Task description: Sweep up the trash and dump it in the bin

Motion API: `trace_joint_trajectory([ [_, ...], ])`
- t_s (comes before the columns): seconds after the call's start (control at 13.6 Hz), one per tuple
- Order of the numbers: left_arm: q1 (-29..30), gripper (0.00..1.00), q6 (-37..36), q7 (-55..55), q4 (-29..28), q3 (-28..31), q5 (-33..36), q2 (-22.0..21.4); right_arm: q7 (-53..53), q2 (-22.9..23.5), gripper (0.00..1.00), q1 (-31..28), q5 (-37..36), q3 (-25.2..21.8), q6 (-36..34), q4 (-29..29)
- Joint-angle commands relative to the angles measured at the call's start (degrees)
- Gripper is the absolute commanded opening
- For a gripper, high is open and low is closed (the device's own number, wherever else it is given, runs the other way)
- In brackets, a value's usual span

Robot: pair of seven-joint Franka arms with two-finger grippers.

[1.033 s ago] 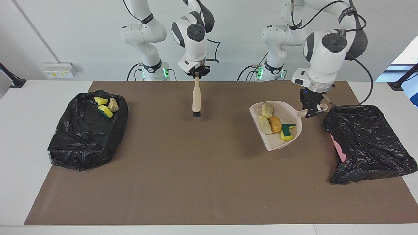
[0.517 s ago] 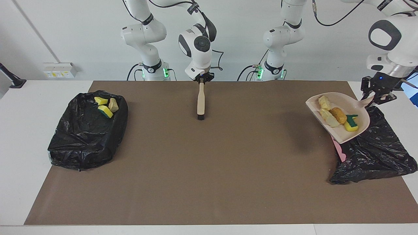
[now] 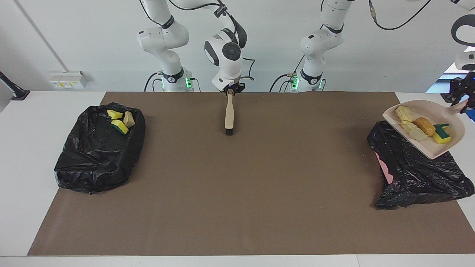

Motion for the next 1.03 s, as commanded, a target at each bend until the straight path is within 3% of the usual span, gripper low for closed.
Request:
trace_joint_trajectory([
  [0.0, 0.6, 0.0, 3.3, 1.7, 2.7, -0.5, 8.7, 1.7, -1.2, 0.9, 1.0, -2.3, -2.2, -0.4, 0.8, 3.6],
  [0.44, -0.4, 0.0, 5.3, 0.0, -3.4, -0.5, 20.5, -0.2, -2.7, 1.3, 1.0, -13.7, -10.8, -0.4, 0.1, 12.6],
  [0.96, -4.5, 0.0, 0.2, -6.2, -3.8, -0.7, 30.9, -0.9, -3.0, 1.4, 1.0, -15.3, -14.2, -0.5, -0.6, 17.0],
])
